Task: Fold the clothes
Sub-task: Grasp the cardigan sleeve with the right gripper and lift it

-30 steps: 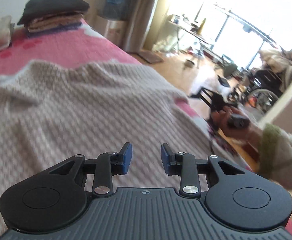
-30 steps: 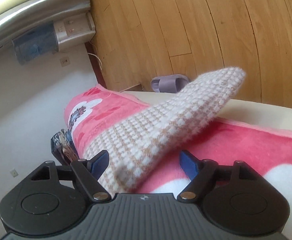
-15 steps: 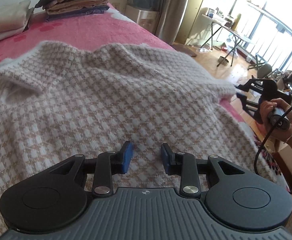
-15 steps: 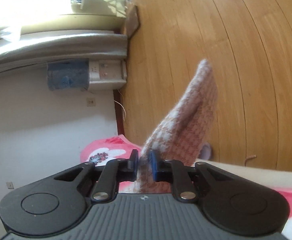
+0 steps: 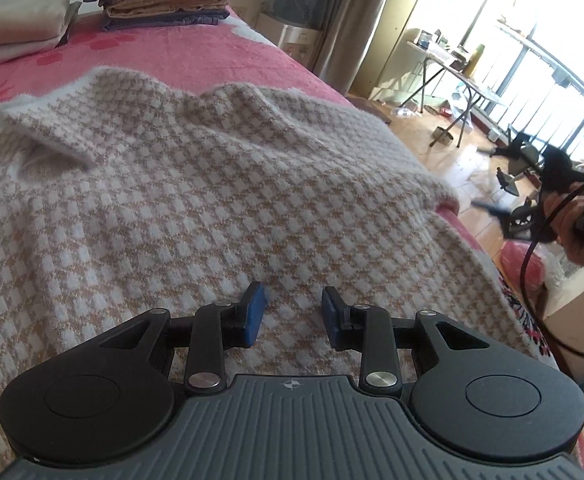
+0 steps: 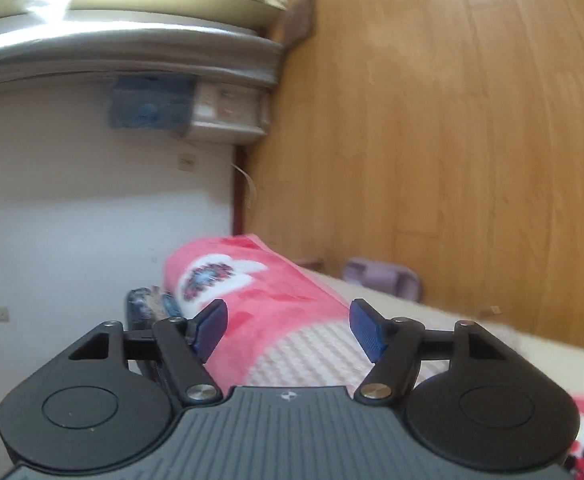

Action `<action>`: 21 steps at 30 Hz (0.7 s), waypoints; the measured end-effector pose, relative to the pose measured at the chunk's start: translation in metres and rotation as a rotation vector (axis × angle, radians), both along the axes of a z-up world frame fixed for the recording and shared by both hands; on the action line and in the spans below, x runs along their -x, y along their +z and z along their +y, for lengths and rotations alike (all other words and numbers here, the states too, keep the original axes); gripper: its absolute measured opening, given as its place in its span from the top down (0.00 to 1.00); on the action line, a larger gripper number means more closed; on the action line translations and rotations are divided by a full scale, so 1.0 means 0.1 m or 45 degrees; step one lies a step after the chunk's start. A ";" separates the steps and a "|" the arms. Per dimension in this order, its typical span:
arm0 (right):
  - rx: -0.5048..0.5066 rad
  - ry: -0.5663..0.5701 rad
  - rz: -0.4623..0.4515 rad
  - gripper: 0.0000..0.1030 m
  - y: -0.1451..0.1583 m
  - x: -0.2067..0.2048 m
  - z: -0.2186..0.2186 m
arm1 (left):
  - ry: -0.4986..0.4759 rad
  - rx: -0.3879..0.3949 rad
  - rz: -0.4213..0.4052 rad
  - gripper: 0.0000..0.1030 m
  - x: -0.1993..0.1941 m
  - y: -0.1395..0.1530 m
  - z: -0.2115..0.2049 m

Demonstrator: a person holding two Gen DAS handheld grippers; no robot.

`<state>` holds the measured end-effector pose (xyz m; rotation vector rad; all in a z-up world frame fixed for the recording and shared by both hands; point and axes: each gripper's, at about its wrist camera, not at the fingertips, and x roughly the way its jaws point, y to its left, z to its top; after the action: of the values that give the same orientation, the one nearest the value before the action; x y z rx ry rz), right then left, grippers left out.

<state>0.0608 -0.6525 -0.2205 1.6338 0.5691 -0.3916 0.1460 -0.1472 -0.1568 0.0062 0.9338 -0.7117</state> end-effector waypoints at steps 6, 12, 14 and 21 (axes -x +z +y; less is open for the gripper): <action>-0.412 0.124 0.159 0.27 -0.89 0.03 0.23 | -0.003 -0.010 0.008 0.70 -0.02 -0.02 -0.03; -0.327 0.112 0.104 0.31 -0.95 -0.41 0.30 | -0.002 -0.024 -0.018 0.70 0.02 -0.03 -0.05; -0.227 0.048 0.082 0.48 -0.86 -0.46 0.28 | -0.002 -0.029 -0.023 0.70 0.02 -0.03 -0.06; 0.345 -0.176 -0.137 0.85 0.00 -0.33 0.23 | -0.006 -0.030 -0.047 0.70 0.06 -0.04 -0.05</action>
<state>0.0942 -0.6296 -0.2204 1.4265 0.3076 -0.4590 0.1405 -0.1526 -0.1604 0.0419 0.9070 -0.7026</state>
